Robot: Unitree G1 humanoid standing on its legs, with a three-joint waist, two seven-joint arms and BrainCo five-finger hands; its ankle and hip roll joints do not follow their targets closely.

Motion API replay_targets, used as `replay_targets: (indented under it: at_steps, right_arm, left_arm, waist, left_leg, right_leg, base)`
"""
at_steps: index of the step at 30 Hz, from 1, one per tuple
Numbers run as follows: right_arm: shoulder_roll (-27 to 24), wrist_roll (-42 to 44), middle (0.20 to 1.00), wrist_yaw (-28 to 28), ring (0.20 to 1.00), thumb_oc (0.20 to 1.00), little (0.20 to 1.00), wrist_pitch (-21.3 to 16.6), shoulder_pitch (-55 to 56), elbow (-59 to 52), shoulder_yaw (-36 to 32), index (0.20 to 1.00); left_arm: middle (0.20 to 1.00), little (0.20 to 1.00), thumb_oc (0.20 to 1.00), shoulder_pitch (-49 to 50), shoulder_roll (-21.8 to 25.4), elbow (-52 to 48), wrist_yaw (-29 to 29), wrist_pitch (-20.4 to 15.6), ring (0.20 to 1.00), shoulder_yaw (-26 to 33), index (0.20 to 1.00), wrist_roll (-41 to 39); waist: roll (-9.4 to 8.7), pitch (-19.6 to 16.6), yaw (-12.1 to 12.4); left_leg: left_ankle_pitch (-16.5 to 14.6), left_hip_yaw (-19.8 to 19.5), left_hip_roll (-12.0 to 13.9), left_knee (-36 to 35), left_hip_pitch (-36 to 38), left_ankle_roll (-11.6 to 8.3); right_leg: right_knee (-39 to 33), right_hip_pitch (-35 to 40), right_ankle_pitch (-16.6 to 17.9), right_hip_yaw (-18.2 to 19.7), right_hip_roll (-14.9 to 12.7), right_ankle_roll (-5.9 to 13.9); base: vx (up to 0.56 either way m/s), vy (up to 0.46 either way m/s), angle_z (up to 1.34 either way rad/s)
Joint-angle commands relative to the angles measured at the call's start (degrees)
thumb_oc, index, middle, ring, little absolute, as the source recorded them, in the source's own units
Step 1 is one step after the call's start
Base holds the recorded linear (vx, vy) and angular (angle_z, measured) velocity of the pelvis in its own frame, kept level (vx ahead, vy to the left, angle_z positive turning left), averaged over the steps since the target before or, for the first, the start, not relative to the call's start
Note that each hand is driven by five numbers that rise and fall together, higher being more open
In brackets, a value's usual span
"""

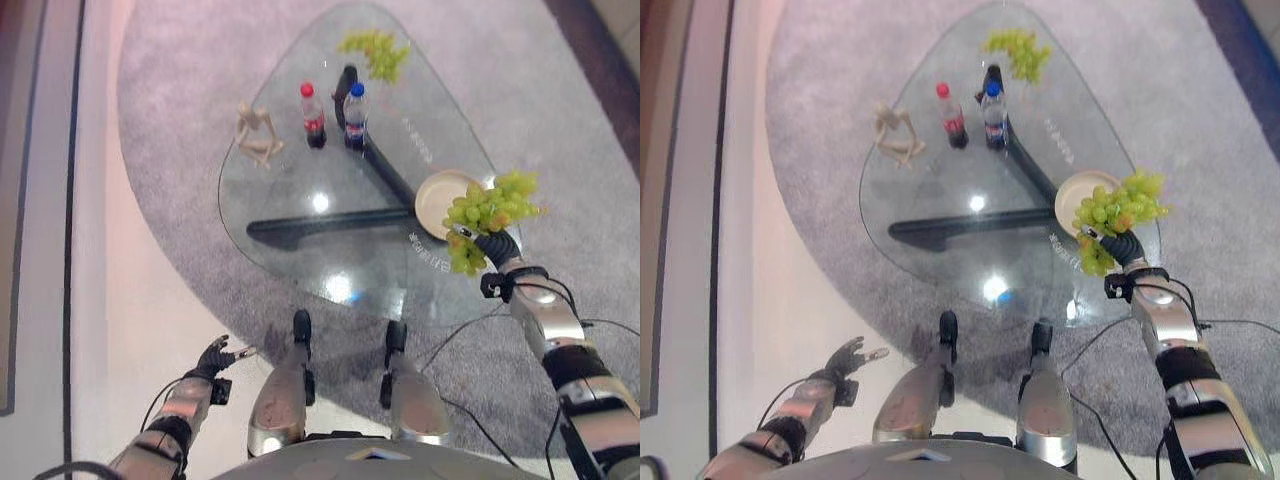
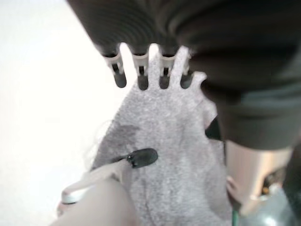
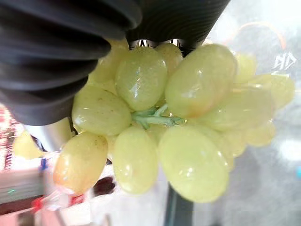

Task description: Pick up fruits into the plate

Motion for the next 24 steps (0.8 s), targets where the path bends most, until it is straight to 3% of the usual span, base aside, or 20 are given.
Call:
replay_targets:
  at_steps: [1,9,12,22,23,24]
  right_arm:
    - [-4.85,-3.11,0.2,-3.48,0.2,0.2,0.2,-3.6,-8.25,0.22,1.75,0.2]
    - [-8.38,-5.35,0.2,-5.11,0.2,0.2,0.2,2.47,-18.59,8.67,5.74,0.2]
    - [-8.4,-6.26,0.2,-4.76,0.2,0.2,0.2,4.66,-22.62,13.74,7.58,0.2]
    - [-7.86,-5.86,0.2,-6.69,0.2,0.2,0.2,6.84,-28.38,19.99,8.75,0.2]
    - [-8.39,-6.57,0.2,-8.42,0.2,0.2,0.2,7.23,-29.69,21.53,8.86,0.2]
    - [-8.43,-6.66,0.2,-8.62,0.2,0.2,0.2,7.23,-29.76,21.68,8.83,0.2]
  left_arm:
    - [1.0,1.0,1.0,-4.08,2.44,1.49,2.54,-0.98,1.0,-2.69,1.0,-0.4]
    - [1.0,1.0,1.0,-7.46,2.85,-5.18,2.51,-0.01,1.0,-6.42,1.0,-1.15]
    - [1.0,1.0,1.0,-7.9,2.76,-6.49,1.83,-0.85,1.0,-8.36,1.0,-2.41]
    - [1.0,1.0,1.0,-8.03,3.1,-7.51,2.47,-2.1,1.0,-8.91,1.0,-5.74]
    - [1.0,1.0,1.0,-7.25,2.7,-7.57,3.13,-2.93,1.0,-8.58,1.0,-6.65]
    - [1.0,1.0,1.0,-7.19,2.68,-7.54,3.15,-2.99,1.0,-8.57,1.0,-6.69]
  waist:
    - [-2.55,1.52,0.83]
    - [-0.28,2.94,1.96]
    - [1.36,2.94,2.16]
    - [3.95,2.94,3.2]
    - [5.15,2.94,3.13]
    - [5.22,2.94,3.15]
  left_leg:
    - [-9.55,-1.55,-0.6,5.61,-0.68,-0.46]
    - [-8.82,-2.56,-2.08,7.29,-5.91,0.11]
    - [-9.05,-2.83,-2.9,8.98,-7.62,0.44]
    - [-8.73,-2.28,-4.21,10.29,-11.93,1.25]
    - [-8.58,-2.0,-4.62,10.3,-12.67,1.34]
    - [-8.56,-1.97,-4.66,10.31,-12.73,1.35]
  right_leg:
    - [10.61,-4.24,-7.06,0.91,-3.2,0.4]
    - [13.76,-10.48,-7.03,-0.12,-3.94,0.03]
    - [15.59,-12.39,-7.72,0.45,-3.78,-0.67]
    - [18.21,-17.62,-8.14,0.85,-4.32,-0.74]
    - [18.92,-18.94,-8.43,1.49,-4.24,-0.9]
    - [19.01,-19.06,-8.46,1.54,-4.26,-0.9]
  base:
    - [-0.11,-0.028,-0.07]
    - [-0.07,-0.028,-0.03]
    - [-0.02,0.026,0.0]
    - [-0.02,0.021,-0.02]
    - [-0.01,0.105,-0.05]
    - [-0.02,0.125,-0.09]
